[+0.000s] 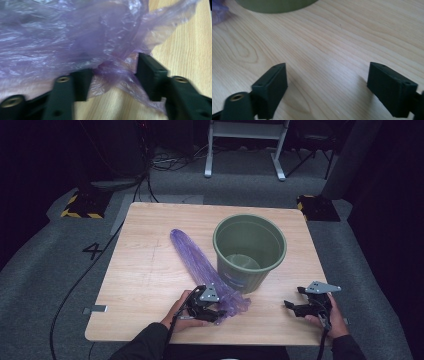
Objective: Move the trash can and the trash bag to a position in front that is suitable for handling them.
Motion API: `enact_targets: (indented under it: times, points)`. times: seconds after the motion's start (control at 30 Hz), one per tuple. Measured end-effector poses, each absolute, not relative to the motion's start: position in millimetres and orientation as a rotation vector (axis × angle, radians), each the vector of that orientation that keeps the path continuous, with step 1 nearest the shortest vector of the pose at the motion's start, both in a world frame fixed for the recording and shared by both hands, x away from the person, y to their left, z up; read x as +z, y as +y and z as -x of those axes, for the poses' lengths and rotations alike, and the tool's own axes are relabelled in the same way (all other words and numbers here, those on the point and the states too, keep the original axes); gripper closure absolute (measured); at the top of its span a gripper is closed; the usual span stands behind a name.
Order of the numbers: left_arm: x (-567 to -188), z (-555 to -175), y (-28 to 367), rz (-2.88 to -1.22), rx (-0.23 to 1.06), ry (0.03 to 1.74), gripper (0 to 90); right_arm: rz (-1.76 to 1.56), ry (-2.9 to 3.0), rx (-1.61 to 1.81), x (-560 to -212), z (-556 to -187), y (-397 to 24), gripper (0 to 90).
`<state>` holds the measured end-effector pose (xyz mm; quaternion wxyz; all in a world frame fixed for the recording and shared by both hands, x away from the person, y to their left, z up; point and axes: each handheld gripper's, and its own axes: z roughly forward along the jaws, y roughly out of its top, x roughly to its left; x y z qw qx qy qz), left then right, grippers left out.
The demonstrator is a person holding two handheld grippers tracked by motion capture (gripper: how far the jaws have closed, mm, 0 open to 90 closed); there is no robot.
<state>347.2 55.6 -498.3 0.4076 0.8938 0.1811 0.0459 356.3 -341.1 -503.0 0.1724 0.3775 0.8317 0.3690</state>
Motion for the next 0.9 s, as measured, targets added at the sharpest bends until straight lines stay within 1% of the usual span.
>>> enact_targets:
  times: [0.1,0.13,0.17,0.23,0.33,0.37,0.4,0.43,0.47,0.5,0.53,0.57,0.7,0.8,0.9]
  points:
    - [-487.2,-341.9,61.5,-2.189,0.173,0.492,14.8,-1.049,2.384,1.045,-501.5,-359.4,-320.9,16.2]
    - [-484.4,-340.7,64.6,-2.174,0.176,0.497,14.2,-1.048,2.371,1.041,-500.4,-360.3,-314.6,16.5]
    - [-481.9,-340.0,67.5,-2.168,0.180,0.501,17.1,-1.042,2.361,1.048,-498.8,-361.5,-309.0,16.4]
    - [-477.8,-338.2,74.3,-2.157,0.192,0.510,15.3,-1.035,2.347,1.100,-494.7,-364.1,-298.2,16.7]
    - [-474.4,-336.4,81.6,-2.139,0.195,0.520,15.7,-1.023,2.323,1.135,-490.4,-366.8,-287.2,16.9]
    - [-471.4,-334.3,88.9,-2.137,0.205,0.528,15.1,-1.001,2.302,1.169,-486.5,-369.7,-276.8,16.6]
    - [-471.4,-334.3,88.9,-2.137,0.205,0.528,15.6,-1.001,2.302,1.169,-486.5,-369.7,-276.8,16.6]
    - [-468.8,-330.7,97.8,-2.132,0.212,0.547,15.4,-0.985,2.287,1.175,-483.4,-373.1,-267.2,17.3]
    - [-468.8,-330.7,97.8,-2.132,0.212,0.547,15.4,-0.985,2.287,1.175,-483.4,-373.1,-267.2,17.3]
    - [-466.6,-325.2,108.1,-2.121,0.212,0.548,15.4,-0.977,2.266,1.195,-481.2,-377.0,-259.7,17.5]
    - [-466.6,-325.2,108.1,-2.121,0.212,0.548,15.4,-0.977,2.266,1.195,-481.2,-377.0,-259.7,17.5]
    - [-464.8,-319.7,118.5,-2.116,0.226,0.549,15.4,-0.971,2.262,1.207,-480.1,-381.2,-253.9,15.3]
    - [-465.0,-316.1,132.7,-2.105,0.239,0.578,15.3,-0.966,2.247,1.214,-479.8,-385.9,-248.6,16.5]
    - [-470.6,-318.4,149.9,-2.125,0.260,0.635,15.4,-0.960,2.233,1.227,-475.4,-394.5,-245.4,16.7]
    - [-474.3,-319.2,158.5,-2.145,0.279,0.664,15.7,-0.968,2.223,1.237,-473.1,-400.3,-243.5,17.7]
